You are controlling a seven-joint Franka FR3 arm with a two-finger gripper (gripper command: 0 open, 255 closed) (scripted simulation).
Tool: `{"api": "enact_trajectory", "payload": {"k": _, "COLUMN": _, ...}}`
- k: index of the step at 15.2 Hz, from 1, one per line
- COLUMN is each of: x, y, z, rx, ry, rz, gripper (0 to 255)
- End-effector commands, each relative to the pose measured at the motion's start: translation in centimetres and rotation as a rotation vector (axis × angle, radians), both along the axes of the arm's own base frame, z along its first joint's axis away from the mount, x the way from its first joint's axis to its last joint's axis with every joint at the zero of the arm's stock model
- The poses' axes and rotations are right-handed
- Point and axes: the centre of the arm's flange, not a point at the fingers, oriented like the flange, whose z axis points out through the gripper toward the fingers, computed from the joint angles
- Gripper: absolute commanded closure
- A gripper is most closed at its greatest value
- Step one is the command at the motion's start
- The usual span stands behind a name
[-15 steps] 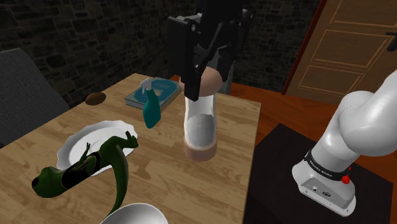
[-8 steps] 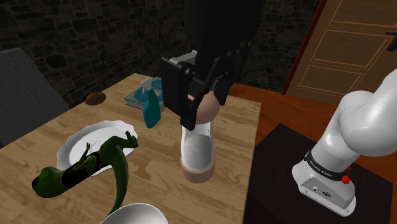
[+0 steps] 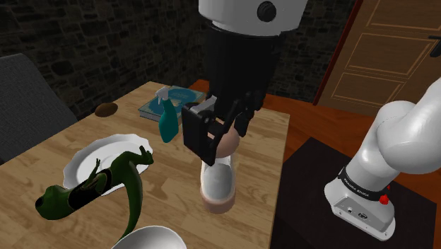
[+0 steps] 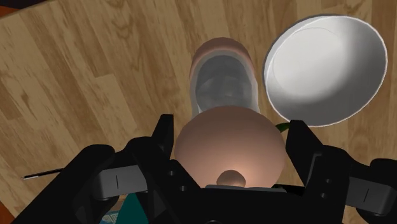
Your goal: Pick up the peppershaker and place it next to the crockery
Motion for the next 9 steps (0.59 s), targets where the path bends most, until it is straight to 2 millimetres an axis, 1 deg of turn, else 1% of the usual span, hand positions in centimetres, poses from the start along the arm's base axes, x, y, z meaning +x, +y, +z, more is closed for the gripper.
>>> {"api": "enact_trajectory", "payload": {"k": 1, "x": -0.1, "y": -0.1, "z": -1.2, "rx": 0.0, "ry": 0.0, "rz": 0.0, "gripper": 255}}
{"api": "enact_trajectory", "payload": {"k": 9, "x": -0.1, "y": -0.1, "z": -5.4, "rx": 0.0, "ry": 0.0, "rz": 0.0, "gripper": 255}}
